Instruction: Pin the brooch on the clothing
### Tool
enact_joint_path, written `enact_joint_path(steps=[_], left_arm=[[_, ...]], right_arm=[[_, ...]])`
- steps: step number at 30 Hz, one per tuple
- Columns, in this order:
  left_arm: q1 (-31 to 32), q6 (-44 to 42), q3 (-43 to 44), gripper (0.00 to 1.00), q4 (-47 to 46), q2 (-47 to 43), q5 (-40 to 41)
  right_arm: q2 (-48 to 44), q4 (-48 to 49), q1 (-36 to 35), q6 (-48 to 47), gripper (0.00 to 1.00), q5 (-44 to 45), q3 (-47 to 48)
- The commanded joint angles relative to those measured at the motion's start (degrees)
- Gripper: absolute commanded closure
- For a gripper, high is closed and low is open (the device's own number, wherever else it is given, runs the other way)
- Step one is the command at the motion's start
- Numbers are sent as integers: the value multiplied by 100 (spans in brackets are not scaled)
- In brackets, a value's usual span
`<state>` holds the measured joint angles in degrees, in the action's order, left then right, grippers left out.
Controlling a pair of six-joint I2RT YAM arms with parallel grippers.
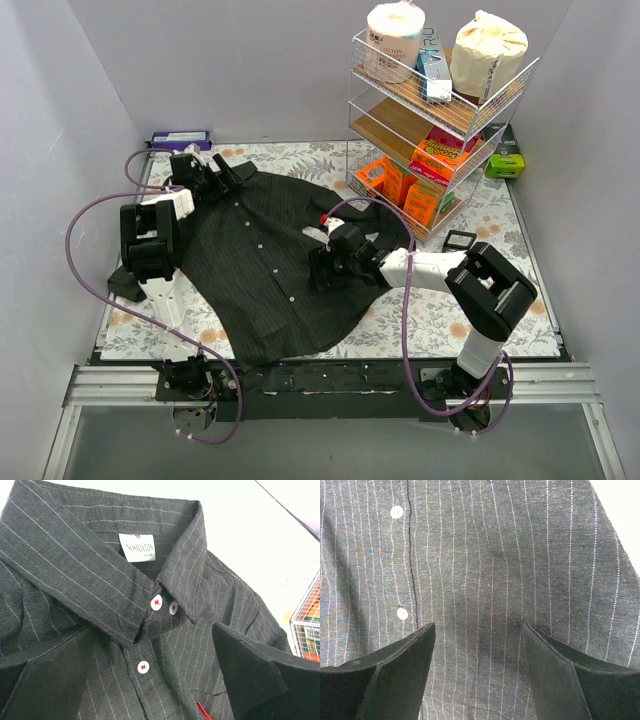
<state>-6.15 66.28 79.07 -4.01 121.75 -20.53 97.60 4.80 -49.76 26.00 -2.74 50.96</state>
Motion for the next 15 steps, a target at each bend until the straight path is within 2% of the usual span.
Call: enact_joint_path(steps=[1,5,8,15], left_arm=[[-9,-308,363,2,550,498,120],[44,-423,767,2,550,578,-108],[167,-528,847,2,533,437,-161],[483,-537,716,2,524,-502,-91]], right_arm=[[242,-628,177,-41,22,186,457],[23,-1164,72,-463,24,448,819],[-284,-1455,-322,-745,24,705,1064],[-901,-1122,-1219,-851,29,320,960]])
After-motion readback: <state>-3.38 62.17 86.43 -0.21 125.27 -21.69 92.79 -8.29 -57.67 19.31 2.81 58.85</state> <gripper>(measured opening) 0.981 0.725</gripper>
